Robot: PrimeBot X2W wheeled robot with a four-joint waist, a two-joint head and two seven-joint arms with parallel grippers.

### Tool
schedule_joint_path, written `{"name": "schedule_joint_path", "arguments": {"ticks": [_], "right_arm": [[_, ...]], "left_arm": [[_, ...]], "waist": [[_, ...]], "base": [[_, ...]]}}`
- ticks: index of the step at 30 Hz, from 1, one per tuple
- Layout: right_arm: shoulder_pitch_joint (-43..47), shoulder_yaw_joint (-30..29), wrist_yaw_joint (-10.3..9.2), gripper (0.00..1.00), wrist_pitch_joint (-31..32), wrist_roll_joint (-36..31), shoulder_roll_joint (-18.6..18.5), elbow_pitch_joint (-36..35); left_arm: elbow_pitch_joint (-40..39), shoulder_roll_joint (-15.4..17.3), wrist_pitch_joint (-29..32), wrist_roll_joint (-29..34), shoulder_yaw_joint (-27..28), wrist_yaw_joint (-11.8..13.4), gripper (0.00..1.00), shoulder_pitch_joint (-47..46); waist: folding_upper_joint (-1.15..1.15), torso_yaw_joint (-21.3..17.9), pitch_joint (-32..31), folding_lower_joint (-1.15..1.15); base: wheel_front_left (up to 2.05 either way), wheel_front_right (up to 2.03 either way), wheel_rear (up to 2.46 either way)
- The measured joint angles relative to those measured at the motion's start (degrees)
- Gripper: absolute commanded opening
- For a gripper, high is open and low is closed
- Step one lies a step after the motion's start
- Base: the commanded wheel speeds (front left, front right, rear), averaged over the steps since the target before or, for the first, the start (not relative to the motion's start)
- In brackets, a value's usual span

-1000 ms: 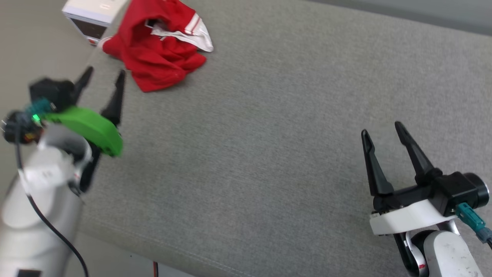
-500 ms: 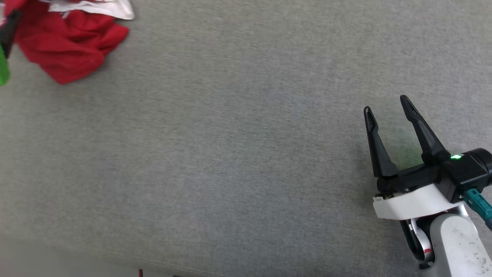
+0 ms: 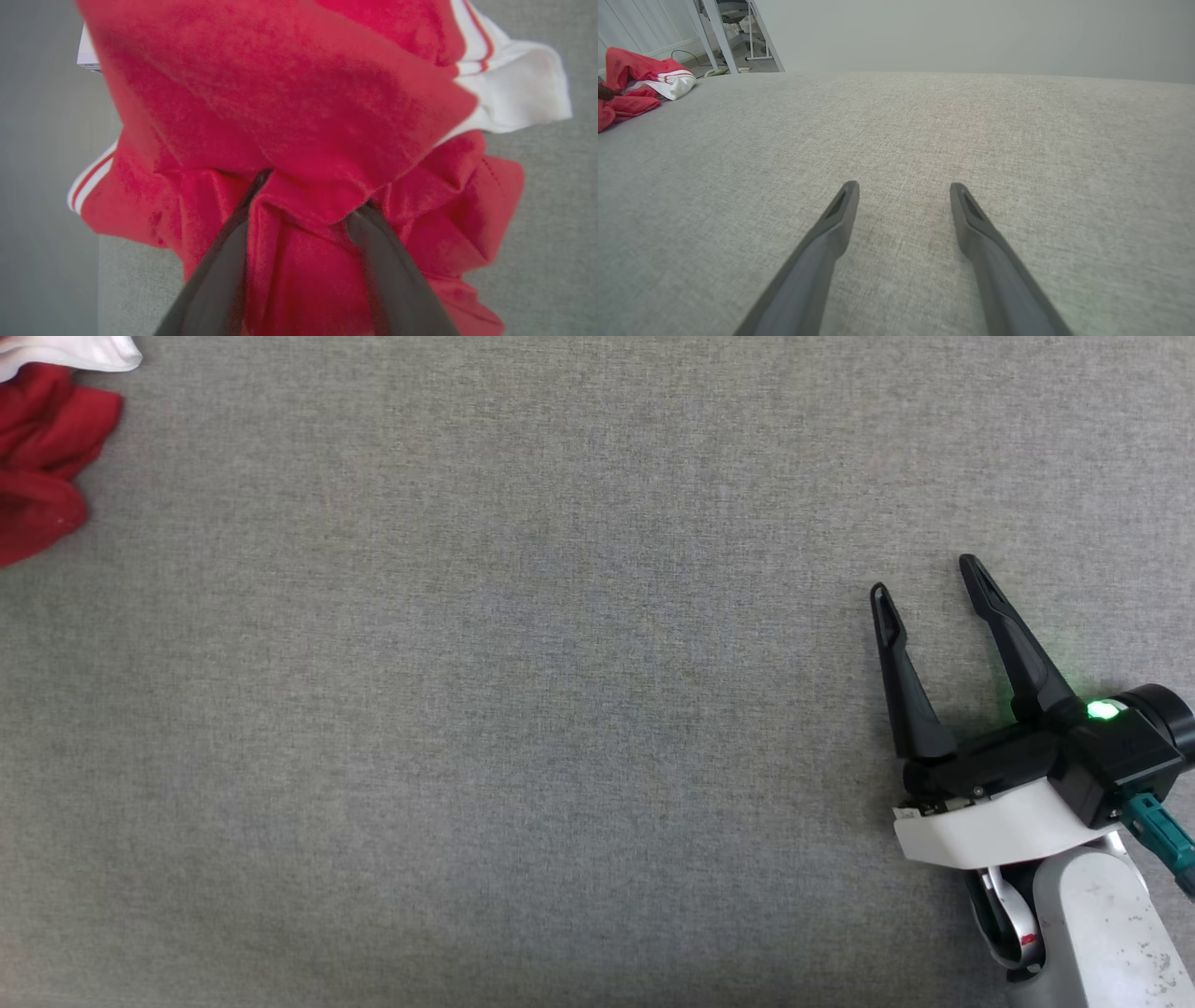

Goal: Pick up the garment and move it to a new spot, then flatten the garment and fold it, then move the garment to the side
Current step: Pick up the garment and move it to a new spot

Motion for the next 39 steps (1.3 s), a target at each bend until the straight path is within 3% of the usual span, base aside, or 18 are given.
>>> {"name": "schedule_joint_path", "arguments": {"ticks": [11, 17, 24, 32, 39], "right_arm": [[-0.03, -0.55, 0.00, 1.00, -0.37, -0.37, 0.14, 2.88], [1.25, -1.32, 0.00, 1.00, -1.20, 0.46, 1.41, 5.98], [4.11, -1.90, 0.00, 1.00, -1.68, 1.25, 2.99, 7.86], [7.13, -2.85, 0.00, 1.00, -1.76, 1.85, 4.19, 8.56], [8.76, -4.21, 0.00, 1.00, -1.78, 2.43, 4.58, 7.81]], "left_arm": [[0.90, -1.30, -6.84, -2.96, -1.92, 0.00, 0.00, 0.07], [-2.57, -0.64, -15.39, -1.82, -2.82, 0.00, 0.00, 0.15], [-8.38, -1.54, -18.39, 0.69, -3.97, 0.83, 0.00, 0.23], [-18.60, -5.08, -16.53, 0.70, -6.65, 4.44, 0.00, 4.48], [-25.35, -12.00, -16.16, 0.75, -10.16, 9.47, 0.00, 9.50]], "waist": [[0.00, 0.76, -3.20, 0.00], [0.00, 1.37, -9.97, 0.00], [0.00, 1.70, -17.01, -0.01], [0.00, 1.41, -25.21, -0.01], [0.00, -0.63, -29.76, -0.01]], "base": [[0.00, 0.00, 0.00], [0.00, 0.00, 0.00], [0.00, 0.00, 0.00], [0.00, 0.00, 0.00], [0.00, 0.00, 0.00]]}}
